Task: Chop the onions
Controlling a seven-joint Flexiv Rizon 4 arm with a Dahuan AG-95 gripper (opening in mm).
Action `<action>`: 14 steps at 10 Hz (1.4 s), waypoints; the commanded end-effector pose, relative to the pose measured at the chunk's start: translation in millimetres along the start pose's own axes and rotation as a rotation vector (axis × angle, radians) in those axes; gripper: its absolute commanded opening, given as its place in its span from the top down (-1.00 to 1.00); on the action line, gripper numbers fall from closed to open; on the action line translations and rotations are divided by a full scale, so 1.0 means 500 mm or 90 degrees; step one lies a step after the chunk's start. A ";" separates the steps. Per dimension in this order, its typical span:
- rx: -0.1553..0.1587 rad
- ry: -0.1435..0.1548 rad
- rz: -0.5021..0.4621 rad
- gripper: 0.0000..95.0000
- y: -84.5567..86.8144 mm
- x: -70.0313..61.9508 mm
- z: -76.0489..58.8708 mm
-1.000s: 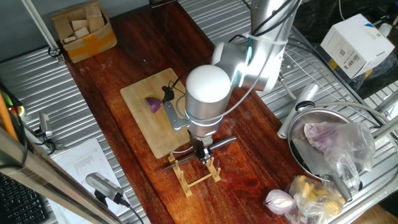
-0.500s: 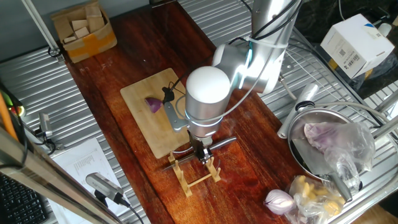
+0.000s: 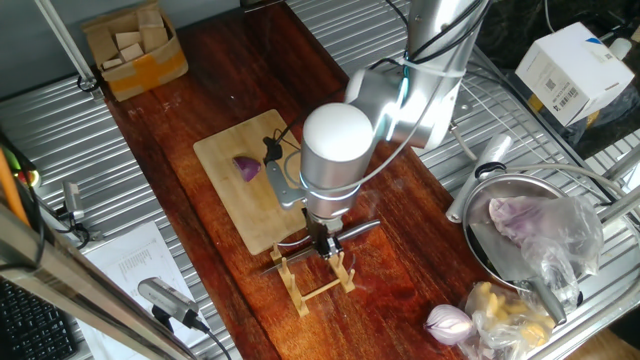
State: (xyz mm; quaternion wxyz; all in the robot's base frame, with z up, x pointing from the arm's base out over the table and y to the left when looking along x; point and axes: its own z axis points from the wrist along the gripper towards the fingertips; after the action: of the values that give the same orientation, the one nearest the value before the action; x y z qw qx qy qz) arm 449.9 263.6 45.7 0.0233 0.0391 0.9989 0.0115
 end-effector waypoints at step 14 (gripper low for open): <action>-0.012 -0.002 -0.006 1.00 0.005 -0.029 0.004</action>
State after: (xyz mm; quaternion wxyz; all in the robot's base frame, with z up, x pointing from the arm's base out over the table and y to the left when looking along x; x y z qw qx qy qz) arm 465.8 265.8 44.1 0.0243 0.0338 0.9989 0.0218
